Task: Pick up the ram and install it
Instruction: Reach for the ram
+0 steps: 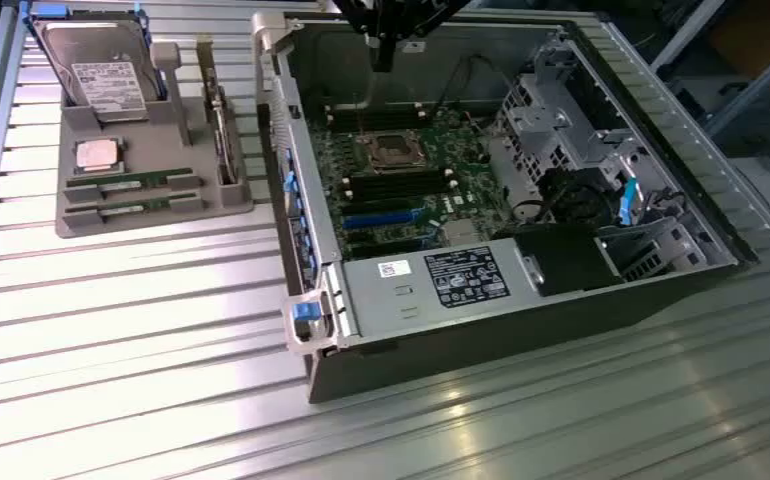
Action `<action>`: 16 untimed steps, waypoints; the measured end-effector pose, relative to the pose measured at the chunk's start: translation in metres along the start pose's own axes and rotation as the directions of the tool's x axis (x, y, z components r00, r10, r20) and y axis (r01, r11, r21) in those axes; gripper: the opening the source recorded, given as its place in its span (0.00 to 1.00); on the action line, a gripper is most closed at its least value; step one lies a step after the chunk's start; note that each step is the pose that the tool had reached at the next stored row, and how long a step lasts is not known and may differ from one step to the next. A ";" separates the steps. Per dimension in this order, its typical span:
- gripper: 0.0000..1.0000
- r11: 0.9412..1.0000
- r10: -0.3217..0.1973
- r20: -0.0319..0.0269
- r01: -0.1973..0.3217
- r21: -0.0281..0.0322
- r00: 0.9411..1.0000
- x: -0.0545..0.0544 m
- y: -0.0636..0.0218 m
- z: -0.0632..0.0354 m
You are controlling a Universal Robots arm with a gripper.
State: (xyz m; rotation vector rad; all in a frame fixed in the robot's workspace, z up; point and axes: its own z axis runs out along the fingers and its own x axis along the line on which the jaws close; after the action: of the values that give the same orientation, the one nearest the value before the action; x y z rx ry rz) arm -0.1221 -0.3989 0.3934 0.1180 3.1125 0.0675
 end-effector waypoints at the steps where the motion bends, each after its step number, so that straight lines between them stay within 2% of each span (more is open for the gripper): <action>1: 0.11 1.000 0.000 0.000 0.000 0.000 1.000 0.011 -0.0008 -0.0002; 5: 0.11 1.000 0.000 0.000 0.000 0.000 1.000 0.019 -0.0015 -0.0005; 11: 0.11 1.000 0.000 0.000 0.000 0.000 1.000 0.023 -0.0018 -0.0006; 16: 0.11 1.000 0.000 0.000 0.000 0.000 1.000 0.030 -0.0023 -0.0008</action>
State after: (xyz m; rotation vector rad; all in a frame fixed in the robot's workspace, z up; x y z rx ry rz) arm -0.1526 -0.3989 0.3933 0.1181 3.1124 0.0676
